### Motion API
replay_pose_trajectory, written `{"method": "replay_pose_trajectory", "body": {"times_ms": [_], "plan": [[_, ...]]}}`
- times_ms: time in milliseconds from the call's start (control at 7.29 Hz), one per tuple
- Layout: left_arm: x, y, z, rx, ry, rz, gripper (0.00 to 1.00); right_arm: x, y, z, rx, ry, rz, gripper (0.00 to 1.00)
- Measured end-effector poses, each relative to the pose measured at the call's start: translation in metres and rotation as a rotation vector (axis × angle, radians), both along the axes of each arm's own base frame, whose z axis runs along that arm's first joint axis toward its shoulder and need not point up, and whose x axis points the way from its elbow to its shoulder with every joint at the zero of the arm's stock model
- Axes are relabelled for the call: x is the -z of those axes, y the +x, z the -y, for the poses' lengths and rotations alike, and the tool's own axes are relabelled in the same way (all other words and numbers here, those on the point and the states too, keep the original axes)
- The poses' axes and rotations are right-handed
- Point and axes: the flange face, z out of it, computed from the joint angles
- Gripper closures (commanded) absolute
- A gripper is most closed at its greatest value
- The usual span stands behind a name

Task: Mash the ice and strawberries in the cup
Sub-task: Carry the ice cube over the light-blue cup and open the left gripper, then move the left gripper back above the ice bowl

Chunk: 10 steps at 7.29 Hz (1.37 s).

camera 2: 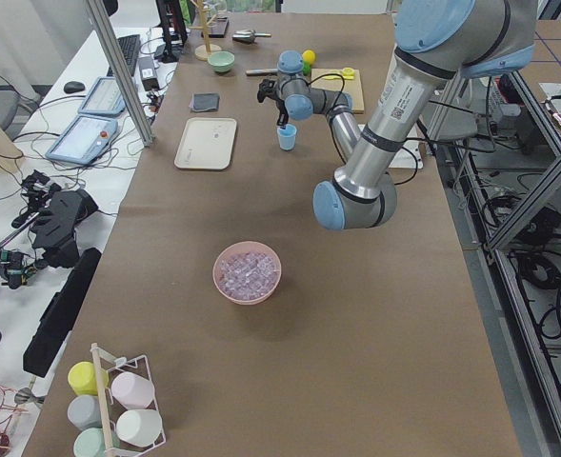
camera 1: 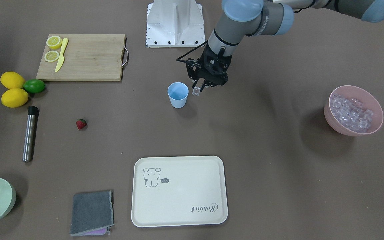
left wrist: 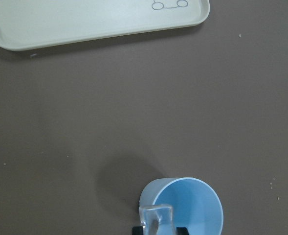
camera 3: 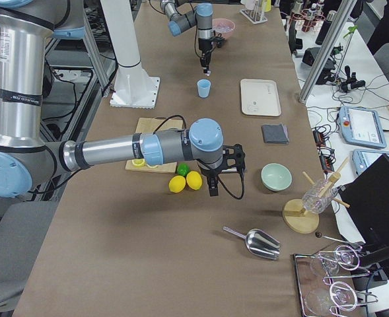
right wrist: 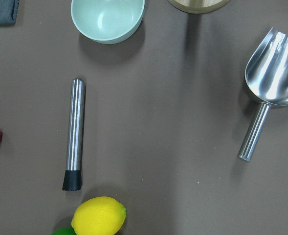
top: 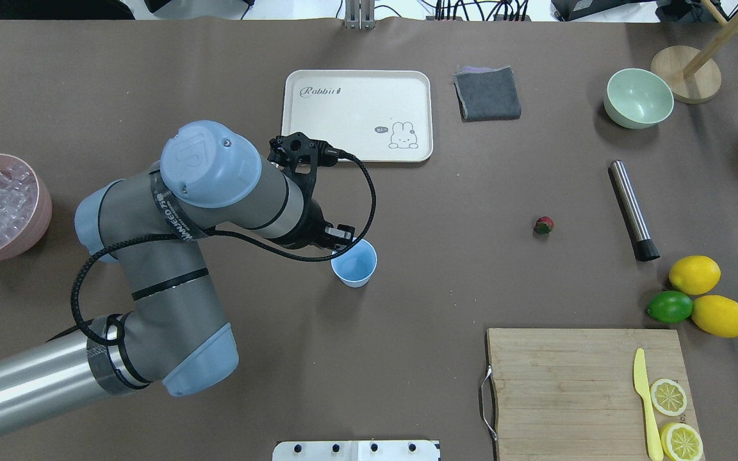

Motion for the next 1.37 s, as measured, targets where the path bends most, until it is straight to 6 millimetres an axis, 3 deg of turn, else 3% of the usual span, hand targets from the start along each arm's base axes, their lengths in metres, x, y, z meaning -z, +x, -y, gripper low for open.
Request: {"method": "replay_pose_trajectory", "body": {"times_ms": [137, 274, 411, 548, 823, 960, 1097, 1371], "plan": [[-0.001, 0.01, -0.008, 0.0, 0.006, 0.007, 1.0, 0.0, 0.0, 0.0, 0.001, 0.0, 0.004, 0.0], [-0.001, 0.017, -0.013, 0.001, 0.012, 0.011, 0.45, 0.0, -0.001, 0.0, 0.003, -0.001, 0.005, 0.0], [-0.001, 0.021, -0.015, 0.0, 0.016, 0.012, 0.27, 0.0, -0.001, 0.0, 0.003, -0.002, 0.006, 0.0], [0.0, 0.023, -0.017, 0.0, 0.017, 0.011, 0.17, -0.001, -0.001, 0.0, 0.004, -0.002, 0.006, 0.0], [0.006, 0.018, -0.011, 0.01, 0.022, 0.006, 0.13, -0.001, -0.001, -0.001, 0.005, -0.002, 0.006, 0.0], [0.005, 0.003, 0.001, 0.027, 0.026, 0.005, 0.13, -0.001, -0.001, -0.001, 0.005, -0.002, 0.006, 0.0], [-0.004, -0.02, 0.018, 0.031, 0.042, 0.012, 0.13, -0.001, -0.001, -0.001, 0.005, -0.001, 0.005, 0.0], [-0.047, -0.092, 0.058, -0.009, 0.125, 0.049, 0.13, 0.0, -0.001, -0.001, 0.007, 0.004, 0.005, 0.0]]}}
